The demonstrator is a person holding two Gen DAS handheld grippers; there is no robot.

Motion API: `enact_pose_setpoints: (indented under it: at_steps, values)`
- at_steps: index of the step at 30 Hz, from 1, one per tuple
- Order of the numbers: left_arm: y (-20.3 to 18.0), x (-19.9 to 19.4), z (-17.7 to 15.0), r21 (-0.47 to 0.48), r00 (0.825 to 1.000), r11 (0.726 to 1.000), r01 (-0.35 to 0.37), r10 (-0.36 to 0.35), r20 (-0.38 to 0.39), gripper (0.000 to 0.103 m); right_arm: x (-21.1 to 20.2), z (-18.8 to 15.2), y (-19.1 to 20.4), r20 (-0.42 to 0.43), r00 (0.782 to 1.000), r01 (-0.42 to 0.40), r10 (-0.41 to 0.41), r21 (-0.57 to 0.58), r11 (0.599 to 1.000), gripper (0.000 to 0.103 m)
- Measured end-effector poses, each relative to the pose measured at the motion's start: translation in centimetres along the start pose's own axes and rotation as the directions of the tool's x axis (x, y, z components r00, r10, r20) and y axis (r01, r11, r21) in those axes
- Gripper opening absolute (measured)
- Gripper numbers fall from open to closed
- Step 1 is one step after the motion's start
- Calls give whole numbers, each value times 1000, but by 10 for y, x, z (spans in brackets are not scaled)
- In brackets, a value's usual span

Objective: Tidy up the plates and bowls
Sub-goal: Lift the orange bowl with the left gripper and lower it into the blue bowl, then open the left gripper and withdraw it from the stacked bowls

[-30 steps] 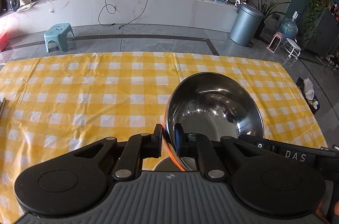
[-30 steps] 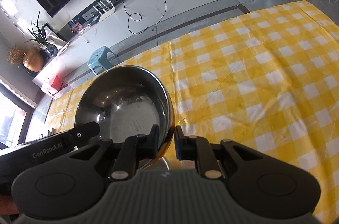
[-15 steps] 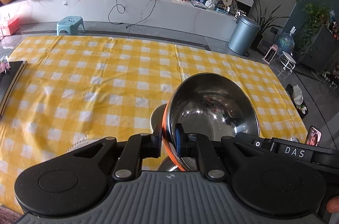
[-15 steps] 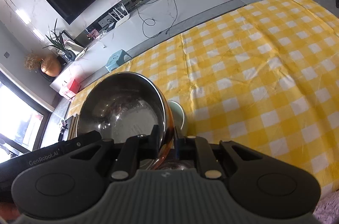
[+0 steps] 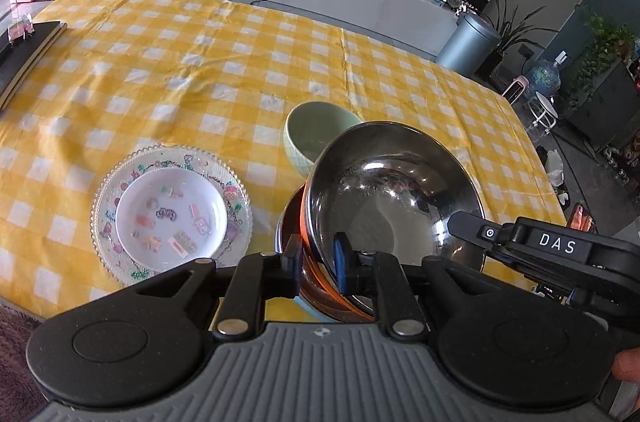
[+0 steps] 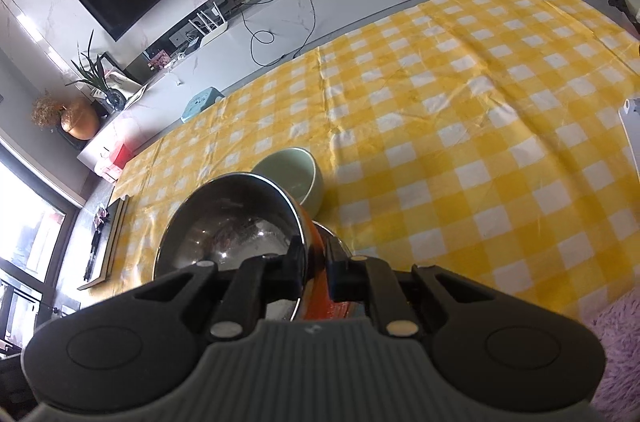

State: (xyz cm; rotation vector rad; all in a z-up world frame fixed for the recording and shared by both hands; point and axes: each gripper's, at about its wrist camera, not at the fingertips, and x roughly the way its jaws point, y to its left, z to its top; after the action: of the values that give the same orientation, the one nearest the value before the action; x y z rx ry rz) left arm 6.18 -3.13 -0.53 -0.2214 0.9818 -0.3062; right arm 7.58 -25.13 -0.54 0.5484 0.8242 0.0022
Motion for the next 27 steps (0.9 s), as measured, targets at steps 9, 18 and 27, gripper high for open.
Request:
enact_pose_setpoints:
  at_steps: [9, 18, 27]
  values:
    - [-4, 2, -9, 28, 1000, 999, -24, 24, -6, 22, 16, -5, -5, -31, 999, 38, -39, -22, 999, 8]
    - [-2, 4, -7, 26, 1000, 1000, -15, 15, 6, 23, 22, -6, -4, -26, 998, 57, -58, -39, 998, 8]
    - [4, 12, -10, 21, 1000, 1000, -10, 10, -20, 19, 22, -6, -3, -25, 998, 56, -57, -39, 998, 6]
